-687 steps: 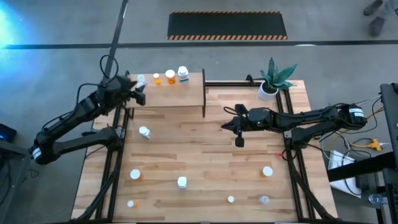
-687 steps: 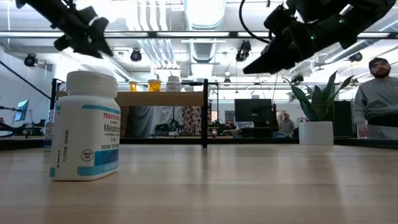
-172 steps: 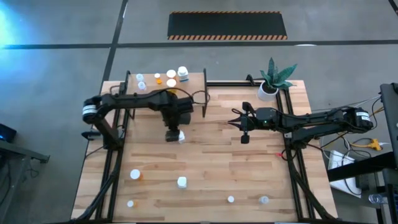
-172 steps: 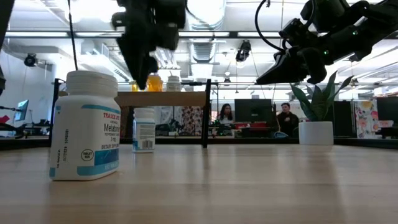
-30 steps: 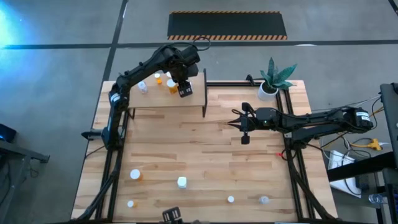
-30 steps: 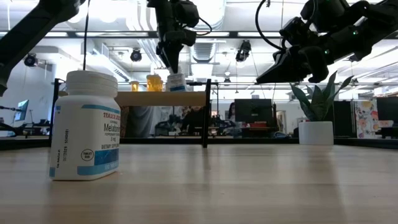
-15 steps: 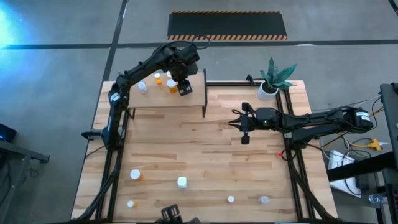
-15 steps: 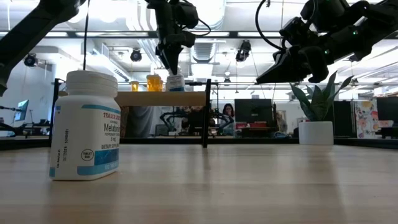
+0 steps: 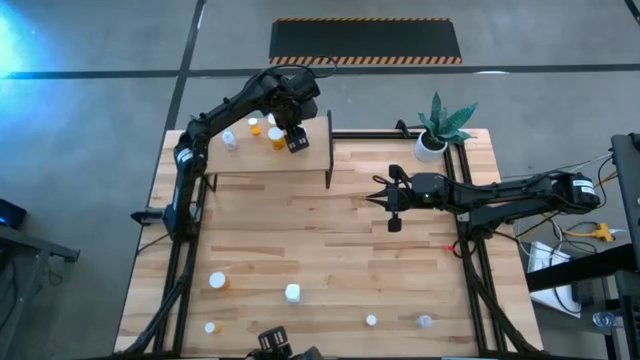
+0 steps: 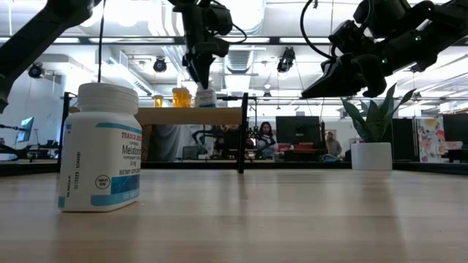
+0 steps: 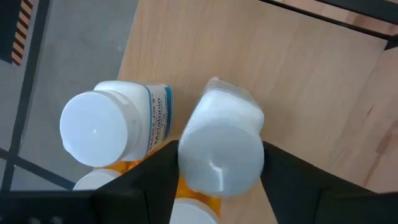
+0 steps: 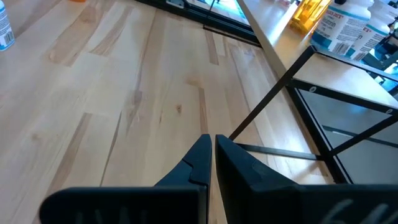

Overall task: Pick and place medicine bottles onto shelf by color
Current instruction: Put the top white pill bottle aligned with the other white pill bottle on the shelf, then adjust the white pill bottle on the shelf

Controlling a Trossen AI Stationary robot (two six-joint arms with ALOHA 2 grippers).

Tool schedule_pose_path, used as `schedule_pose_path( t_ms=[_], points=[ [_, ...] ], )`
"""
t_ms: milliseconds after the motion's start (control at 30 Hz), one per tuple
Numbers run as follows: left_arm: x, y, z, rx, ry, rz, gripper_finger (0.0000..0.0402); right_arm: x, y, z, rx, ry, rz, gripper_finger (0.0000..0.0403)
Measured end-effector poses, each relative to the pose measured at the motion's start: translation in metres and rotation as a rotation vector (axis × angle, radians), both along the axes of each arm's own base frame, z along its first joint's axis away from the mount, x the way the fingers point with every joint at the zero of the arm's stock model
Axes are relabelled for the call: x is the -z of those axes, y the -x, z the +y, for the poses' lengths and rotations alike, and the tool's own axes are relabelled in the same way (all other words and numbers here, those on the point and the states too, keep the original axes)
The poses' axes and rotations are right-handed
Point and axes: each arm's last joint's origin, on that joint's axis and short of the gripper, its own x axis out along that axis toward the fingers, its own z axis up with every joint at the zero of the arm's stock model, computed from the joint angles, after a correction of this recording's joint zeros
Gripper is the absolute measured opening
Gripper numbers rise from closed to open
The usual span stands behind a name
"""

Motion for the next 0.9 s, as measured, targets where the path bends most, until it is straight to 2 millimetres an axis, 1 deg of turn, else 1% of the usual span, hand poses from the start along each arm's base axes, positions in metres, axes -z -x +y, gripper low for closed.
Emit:
schedule_pose_path(
  t_ms=[200,333,467,633,767,900],
  points=[
    [0.0,0.0,0.0,0.0,0.002,-0.002,0.0234,0.0,0.0,0.0,0.0,0.0,0.0,0.0013],
    [-0.003,0.001,0.0,0.006,-0.006,-0.002,0.0248,0.0,0.0,0.0,0.0,0.0,0.0,0.0013],
    [-0.015,0.005,-0.002,0.013,-0.068,-0.014,0.0249,0.0,0.0,0.0,0.0,0.0,0.0,0.0013],
    [-0.036,0.013,-0.007,0.022,-0.128,-0.084,0.0249,0.0,0.0,0.0,0.0,0.0,0.001,0.0013],
    [-0.049,0.019,-0.008,0.019,-0.171,-0.133,0.0249,0.0,0.0,0.0,0.0,0.0,0.002,0.0013],
    [-0.055,0.022,0.0,-0.029,-0.236,-0.166,0.0249,0.0,0.0,0.0,0.0,0.001,0.001,0.0013]
  ],
)
